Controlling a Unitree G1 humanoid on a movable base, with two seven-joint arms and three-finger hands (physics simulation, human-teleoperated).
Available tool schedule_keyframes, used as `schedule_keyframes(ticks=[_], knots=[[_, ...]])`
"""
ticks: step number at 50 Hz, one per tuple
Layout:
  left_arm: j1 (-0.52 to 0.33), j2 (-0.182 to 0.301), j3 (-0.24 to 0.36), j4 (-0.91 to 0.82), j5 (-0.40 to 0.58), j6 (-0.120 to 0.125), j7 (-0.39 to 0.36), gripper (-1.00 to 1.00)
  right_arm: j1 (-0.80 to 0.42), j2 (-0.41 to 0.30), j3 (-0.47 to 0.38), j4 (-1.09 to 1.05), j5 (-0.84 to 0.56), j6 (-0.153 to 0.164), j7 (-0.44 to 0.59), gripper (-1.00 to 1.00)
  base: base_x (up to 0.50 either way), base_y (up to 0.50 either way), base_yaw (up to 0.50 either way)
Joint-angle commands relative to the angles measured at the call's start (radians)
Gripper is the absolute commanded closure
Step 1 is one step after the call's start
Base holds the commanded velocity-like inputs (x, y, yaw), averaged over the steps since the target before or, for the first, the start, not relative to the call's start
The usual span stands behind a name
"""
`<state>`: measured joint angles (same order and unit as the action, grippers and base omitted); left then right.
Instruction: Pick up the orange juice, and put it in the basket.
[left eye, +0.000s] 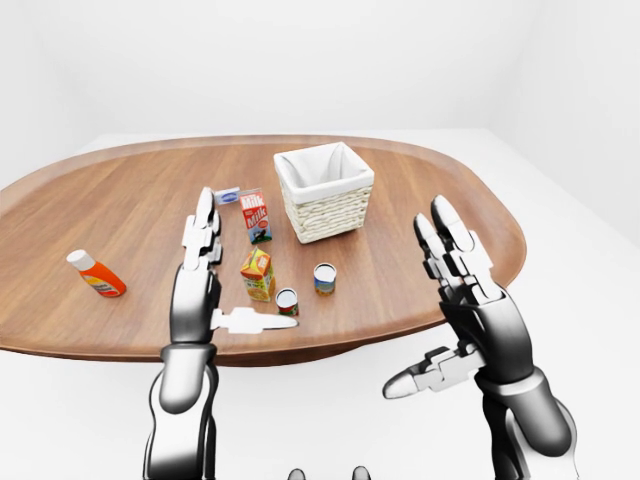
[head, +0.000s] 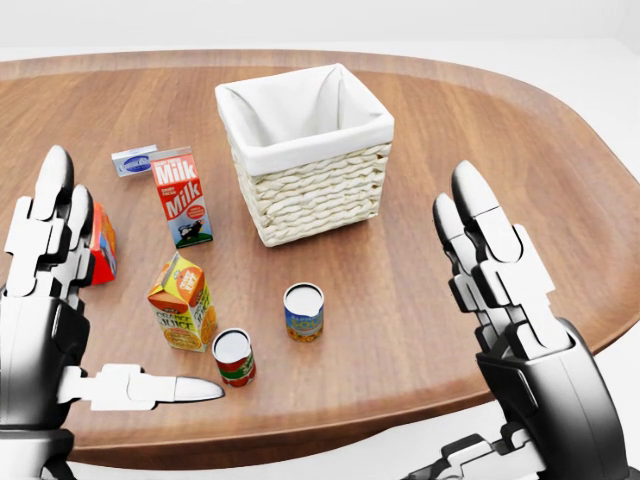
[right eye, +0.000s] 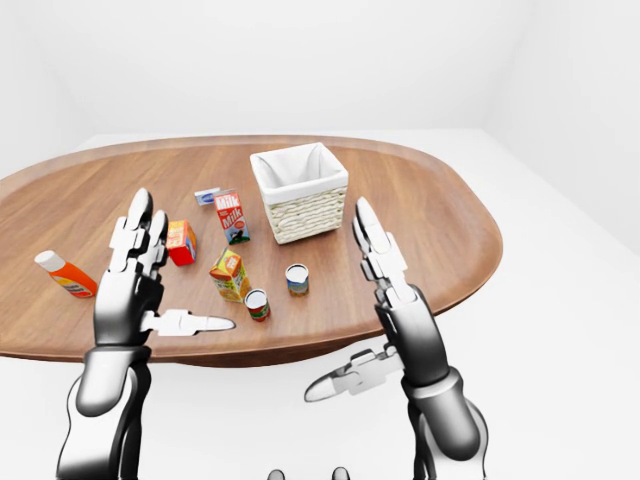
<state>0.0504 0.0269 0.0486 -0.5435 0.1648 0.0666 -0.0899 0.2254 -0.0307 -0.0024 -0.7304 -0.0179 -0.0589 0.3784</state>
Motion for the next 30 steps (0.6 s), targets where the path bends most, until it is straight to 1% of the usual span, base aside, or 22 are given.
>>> schedule_keyframes(ticks=[1,6,9,13,14,16,21,24,30], knots=[[-0.007,0.009,0.048,-0.064,-0.01,0.021,-0.008,-1.0,-0.045,-0.001,-0.025,-0.09,0.031,0.1,-0.011,-1.0,0.0,0.0,0.0],[-0.005,0.007,0.046,-0.061,-0.003,0.021,-0.007,-1.0,-0.045,0.002,-0.022,-0.085,0.026,0.093,-0.01,-1.0,0.0,0.0,0.0],[-0.002,0.005,0.046,-0.062,-0.002,0.021,-0.006,-1.0,-0.054,0.002,-0.025,-0.103,0.031,0.115,-0.011,-1.0,0.0,0.0,0.0],[-0.002,0.005,0.044,-0.059,0.001,0.019,-0.005,-1.0,-0.064,0.003,-0.015,-0.113,0.024,0.135,-0.018,-1.0,0.0,0.0,0.0],[-0.003,0.006,0.046,-0.059,-0.001,0.019,-0.006,-1.0,-0.065,0.003,-0.012,-0.117,0.022,0.14,-0.019,-1.0,0.0,0.0,0.0],[-0.003,0.006,0.046,-0.057,-0.001,0.018,-0.006,-1.0,-0.064,0.003,-0.008,-0.118,0.019,0.138,-0.021,-1.0,0.0,0.0,0.0],[-0.005,0.007,0.047,-0.043,-0.001,0.007,-0.005,-1.0,-0.066,0.001,-0.007,-0.122,0.027,0.14,-0.021,-1.0,0.36,-0.08,0.0],[-0.005,0.006,0.045,-0.043,0.0,0.008,-0.005,-1.0,-0.069,0.001,-0.009,-0.13,0.031,0.146,-0.022,-1.0,0.42,-0.11,0.0],[-0.005,0.007,0.046,-0.048,0.0,0.012,-0.005,-1.0,-0.072,0.0,-0.006,-0.131,0.031,0.146,-0.023,-1.0,0.49,-0.15,0.0]])
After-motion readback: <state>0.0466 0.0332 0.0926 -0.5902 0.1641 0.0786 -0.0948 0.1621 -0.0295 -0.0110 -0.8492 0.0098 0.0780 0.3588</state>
